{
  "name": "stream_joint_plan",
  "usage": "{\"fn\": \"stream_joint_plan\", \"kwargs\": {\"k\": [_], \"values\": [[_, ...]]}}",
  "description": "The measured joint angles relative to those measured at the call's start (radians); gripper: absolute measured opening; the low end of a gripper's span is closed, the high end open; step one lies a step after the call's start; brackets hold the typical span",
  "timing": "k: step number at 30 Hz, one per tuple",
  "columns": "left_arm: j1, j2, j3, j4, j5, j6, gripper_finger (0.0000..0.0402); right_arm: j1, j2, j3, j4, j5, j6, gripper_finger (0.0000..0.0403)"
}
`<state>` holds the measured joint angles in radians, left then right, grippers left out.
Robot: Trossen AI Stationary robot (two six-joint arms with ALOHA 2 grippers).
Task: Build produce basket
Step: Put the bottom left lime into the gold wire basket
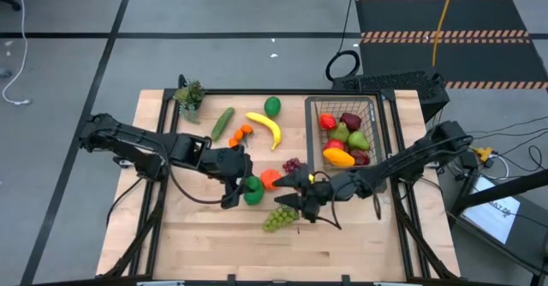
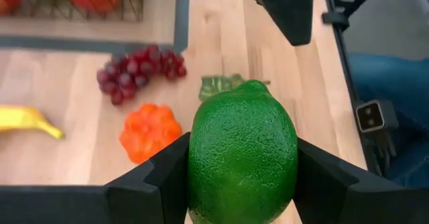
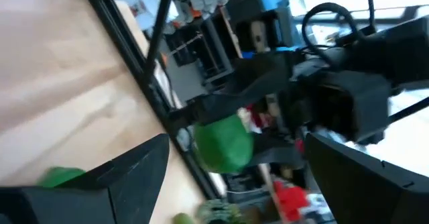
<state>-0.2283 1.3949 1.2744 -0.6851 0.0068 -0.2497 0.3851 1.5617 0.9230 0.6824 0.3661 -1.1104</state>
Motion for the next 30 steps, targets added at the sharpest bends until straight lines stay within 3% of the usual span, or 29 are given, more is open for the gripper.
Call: {"fn": "stream_joint_plan", "kwargs": {"k": [6,11,23,30], "values": [[0.0,0.0,-0.048,0.005,-0.004,-0.07,0.0207,-0.032,0.094,0.0,0.12,-0.013,-0.1,0.0341],[0.0,0.0,-0.078,0.074,-0.011,-0.076,0.0207,-0.069,0.145,0.001,0.158,-0.094,-0.11,0.0341],[0.021,0.0,-0.106,0.175,-0.018,-0.115,0.0207,-0.116,0.225,0.072,0.136,-0.11,-0.197,0.0338],[0.021,0.0,-0.106,0.191,-0.017,-0.096,0.0207,-0.124,0.225,0.072,0.136,-0.11,-0.198,0.031]]}}
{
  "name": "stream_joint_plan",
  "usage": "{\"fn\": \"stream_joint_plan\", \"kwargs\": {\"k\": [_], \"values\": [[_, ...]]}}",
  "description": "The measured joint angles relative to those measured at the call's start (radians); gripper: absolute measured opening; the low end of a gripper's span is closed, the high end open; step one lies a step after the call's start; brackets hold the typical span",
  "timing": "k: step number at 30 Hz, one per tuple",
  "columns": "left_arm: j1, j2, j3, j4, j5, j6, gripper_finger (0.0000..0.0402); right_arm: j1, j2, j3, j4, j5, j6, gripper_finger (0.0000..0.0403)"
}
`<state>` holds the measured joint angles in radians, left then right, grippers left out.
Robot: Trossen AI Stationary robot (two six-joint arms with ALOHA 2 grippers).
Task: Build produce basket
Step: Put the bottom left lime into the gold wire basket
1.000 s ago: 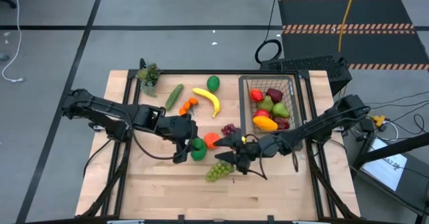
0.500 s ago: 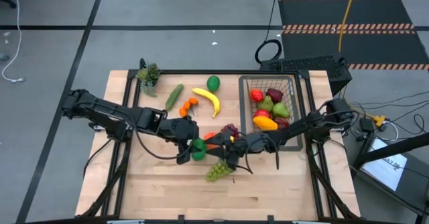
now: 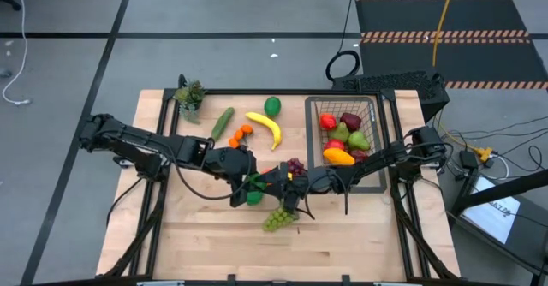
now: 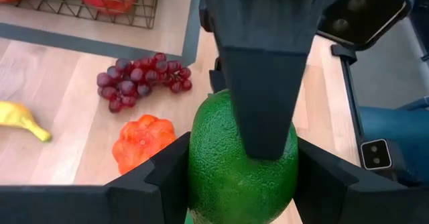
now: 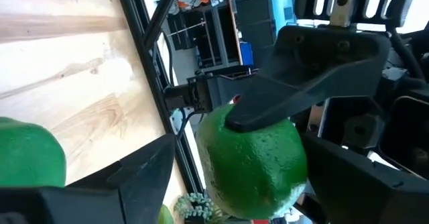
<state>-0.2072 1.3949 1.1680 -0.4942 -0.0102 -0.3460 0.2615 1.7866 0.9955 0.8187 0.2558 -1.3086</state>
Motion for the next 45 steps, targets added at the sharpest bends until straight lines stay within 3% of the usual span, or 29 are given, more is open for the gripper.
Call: {"fn": "stream_joint_plan", "kwargs": {"k": [14,20,26,34,40,45], "values": [[0.005,0.001,-0.002,0.06,-0.01,0.011,0.0213,0.0,-0.002,0.001,0.024,0.003,0.003,0.0239],[-0.006,-0.001,0.0,0.113,-0.091,0.004,0.0268,0.002,0.003,0.0,-0.002,0.001,0.024,0.023],[-0.011,-0.037,0.0,0.159,-0.106,0.008,0.0324,0.002,0.001,0.0,0.005,0.002,0.124,0.0229],[-0.028,-0.155,0.001,0.076,-0.347,0.049,0.0335,0.002,0.001,0.0,-0.004,0.012,0.289,0.0229],[-0.061,-0.201,0.001,-0.056,-0.556,0.018,0.0335,0.002,0.001,0.0,-0.004,0.196,0.366,0.0228],[-0.066,-0.19,0.001,-0.085,-0.595,-0.002,0.0335,-0.001,-0.015,0.0,-0.015,0.35,0.383,0.0228]]}}
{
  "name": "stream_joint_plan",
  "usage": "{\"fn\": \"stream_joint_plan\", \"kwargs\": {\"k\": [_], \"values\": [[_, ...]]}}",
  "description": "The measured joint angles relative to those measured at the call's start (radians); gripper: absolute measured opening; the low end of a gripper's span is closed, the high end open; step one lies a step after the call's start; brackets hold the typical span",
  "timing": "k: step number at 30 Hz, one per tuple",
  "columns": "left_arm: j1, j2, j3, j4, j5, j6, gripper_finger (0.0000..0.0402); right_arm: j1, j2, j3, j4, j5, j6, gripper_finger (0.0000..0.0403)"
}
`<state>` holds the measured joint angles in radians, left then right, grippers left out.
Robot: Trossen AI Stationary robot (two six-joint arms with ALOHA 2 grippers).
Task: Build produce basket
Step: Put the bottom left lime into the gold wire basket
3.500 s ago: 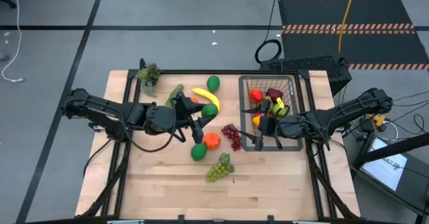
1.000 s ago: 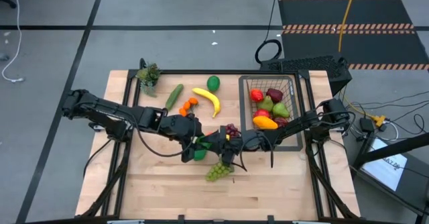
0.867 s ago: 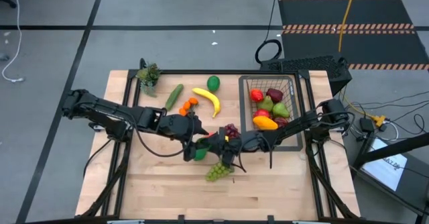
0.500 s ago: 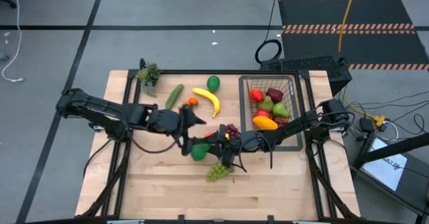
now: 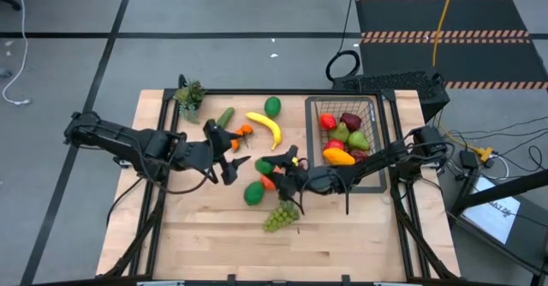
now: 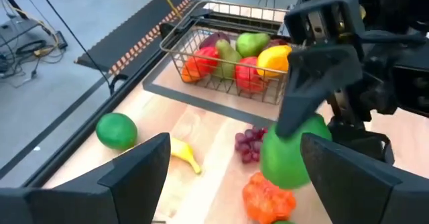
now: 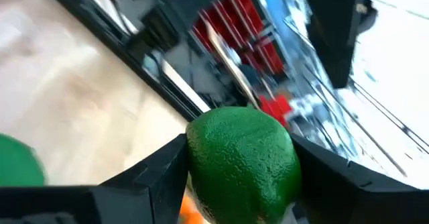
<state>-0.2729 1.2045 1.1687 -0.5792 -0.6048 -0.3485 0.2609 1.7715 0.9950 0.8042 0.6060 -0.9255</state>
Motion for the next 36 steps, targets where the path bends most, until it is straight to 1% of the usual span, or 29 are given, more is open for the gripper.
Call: {"fn": "stream_joint_plan", "kwargs": {"k": [3,5,10,14,17,20,25,28,33,36], "values": [[0.004,0.012,0.0,-0.007,0.0,-0.001,0.0335,-0.009,-0.033,0.0,-0.043,0.04,0.037,0.0228],[0.004,0.02,0.0,-0.015,-0.002,-0.012,0.0335,-0.021,-0.068,-0.003,-0.079,0.044,0.096,0.0228],[0.001,0.022,0.0,-0.075,-0.002,-0.048,0.0335,-0.075,-0.18,-0.065,-0.106,-0.007,0.248,0.0228],[-0.002,0.023,0.0,-0.084,-0.001,-0.056,0.0335,-0.13,-0.293,-0.137,-0.121,-0.009,0.335,0.0228],[-0.007,0.022,0.0,-0.084,0.0,-0.054,0.0335,-0.182,-0.395,-0.205,-0.151,-0.009,0.376,0.0228],[-0.009,0.022,0.0,-0.083,0.001,-0.054,0.0335,-0.257,-0.504,-0.277,-0.182,-0.004,0.442,0.0228],[-0.011,0.023,0.0,-0.083,0.001,-0.054,0.0335,-0.384,-0.657,-0.38,-0.248,0.079,0.592,0.0228],[-0.012,0.022,0.0,-0.083,0.002,-0.05,0.0335,-0.455,-0.727,-0.426,-0.319,0.091,0.665,0.0228],[-0.012,0.022,0.0,-0.083,0.002,-0.05,0.0335,-0.561,-0.792,-0.473,-0.518,0.097,0.849,0.0228],[-0.014,0.022,0.0,-0.083,0.002,-0.051,0.0335,-0.602,-0.807,-0.481,-0.608,0.038,0.934,0.0228]]}}
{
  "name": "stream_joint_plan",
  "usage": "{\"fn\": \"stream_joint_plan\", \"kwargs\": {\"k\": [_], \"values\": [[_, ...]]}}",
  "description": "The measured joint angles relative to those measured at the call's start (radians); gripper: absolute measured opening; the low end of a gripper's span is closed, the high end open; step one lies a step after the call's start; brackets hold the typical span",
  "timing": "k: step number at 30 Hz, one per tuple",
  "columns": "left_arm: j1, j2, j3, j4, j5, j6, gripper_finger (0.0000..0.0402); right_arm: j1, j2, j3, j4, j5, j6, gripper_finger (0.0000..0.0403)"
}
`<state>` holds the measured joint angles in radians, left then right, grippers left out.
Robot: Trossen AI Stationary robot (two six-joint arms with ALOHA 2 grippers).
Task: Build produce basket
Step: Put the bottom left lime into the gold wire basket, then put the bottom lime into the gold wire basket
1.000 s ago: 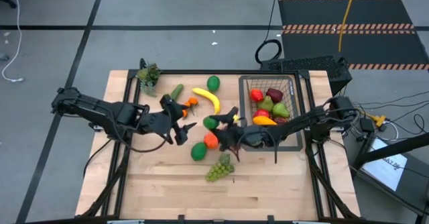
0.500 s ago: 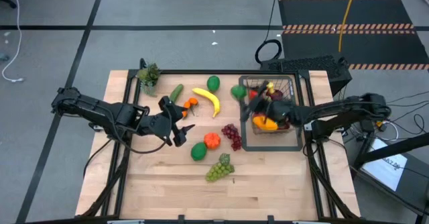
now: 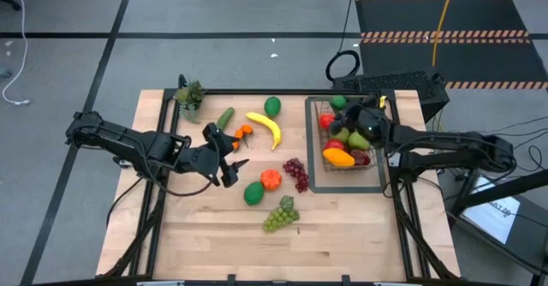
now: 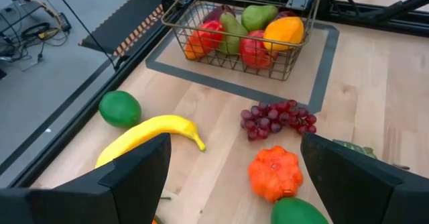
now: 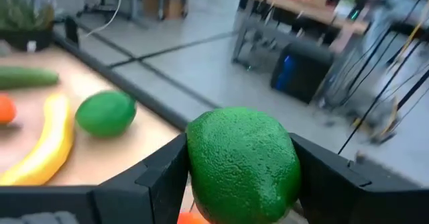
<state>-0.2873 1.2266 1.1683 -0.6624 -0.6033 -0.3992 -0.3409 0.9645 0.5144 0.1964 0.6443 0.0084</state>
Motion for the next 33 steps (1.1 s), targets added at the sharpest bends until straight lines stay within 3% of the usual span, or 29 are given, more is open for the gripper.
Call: {"fn": "stream_joint_plan", "kwargs": {"k": [8,14,23,33], "values": [[-0.002,0.0,0.0,0.0,0.002,-0.003,0.0335,-0.085,-0.039,0.0,-0.199,-0.101,0.17,0.0228],[-0.003,0.0,0.0,0.0,0.002,-0.003,0.0335,-0.144,-0.07,0.0,-0.361,-0.107,0.222,0.0228],[0.002,0.024,0.0,0.015,0.004,0.005,0.0335,-0.225,-0.068,0.0,-0.463,-0.093,0.258,0.0233],[0.003,0.032,0.0,0.031,0.039,0.012,0.0335,-0.289,-0.068,0.0,-0.459,-0.069,0.244,0.0294]]}}
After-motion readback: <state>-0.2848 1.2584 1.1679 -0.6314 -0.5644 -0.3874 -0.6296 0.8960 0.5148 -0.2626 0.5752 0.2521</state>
